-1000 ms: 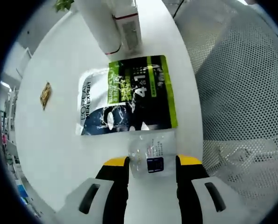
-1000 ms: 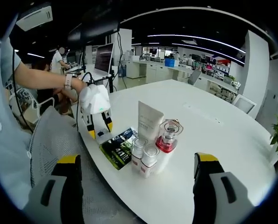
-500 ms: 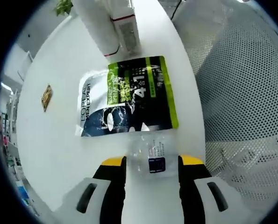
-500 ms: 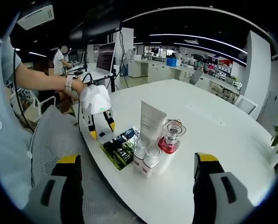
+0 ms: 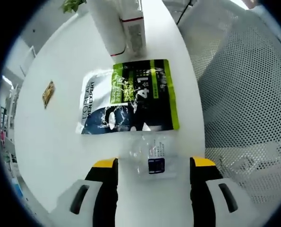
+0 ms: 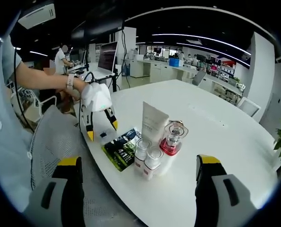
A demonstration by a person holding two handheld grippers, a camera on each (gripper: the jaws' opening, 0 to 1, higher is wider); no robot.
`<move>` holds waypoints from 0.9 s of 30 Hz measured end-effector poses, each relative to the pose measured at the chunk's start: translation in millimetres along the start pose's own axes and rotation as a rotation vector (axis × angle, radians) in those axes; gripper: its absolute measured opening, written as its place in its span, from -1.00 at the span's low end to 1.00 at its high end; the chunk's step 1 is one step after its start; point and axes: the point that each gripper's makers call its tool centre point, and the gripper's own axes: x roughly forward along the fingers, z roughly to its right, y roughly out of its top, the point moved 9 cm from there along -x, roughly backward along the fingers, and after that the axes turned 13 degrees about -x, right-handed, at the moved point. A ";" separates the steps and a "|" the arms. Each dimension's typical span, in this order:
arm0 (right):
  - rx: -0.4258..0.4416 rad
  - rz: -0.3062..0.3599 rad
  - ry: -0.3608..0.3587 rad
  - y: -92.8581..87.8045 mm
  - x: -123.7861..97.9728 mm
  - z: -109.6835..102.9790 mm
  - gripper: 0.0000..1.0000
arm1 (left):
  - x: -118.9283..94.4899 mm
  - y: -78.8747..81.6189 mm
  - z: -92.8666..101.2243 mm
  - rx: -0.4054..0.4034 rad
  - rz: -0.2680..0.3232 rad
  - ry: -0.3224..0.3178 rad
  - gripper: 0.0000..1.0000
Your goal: Arrange the skincare products in the storage area until every visible bottle or jar stands upright without overlapping.
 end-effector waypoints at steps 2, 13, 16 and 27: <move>0.001 -0.001 0.002 -0.2 0.5 -0.8 1.00 | -2.0 0.5 -0.2 -0.007 -0.001 0.000 0.22; 0.010 -0.003 0.000 -2.9 0.9 -0.2 1.00 | -16.4 15.0 -20.4 -0.060 0.031 0.044 0.25; 0.014 0.000 -0.002 -3.0 0.6 0.3 1.00 | -19.7 23.2 -28.1 -0.103 0.067 0.040 0.27; 0.045 -0.013 -0.019 -11.8 -2.1 4.4 1.00 | -27.5 55.4 -68.2 -0.223 0.139 0.077 0.26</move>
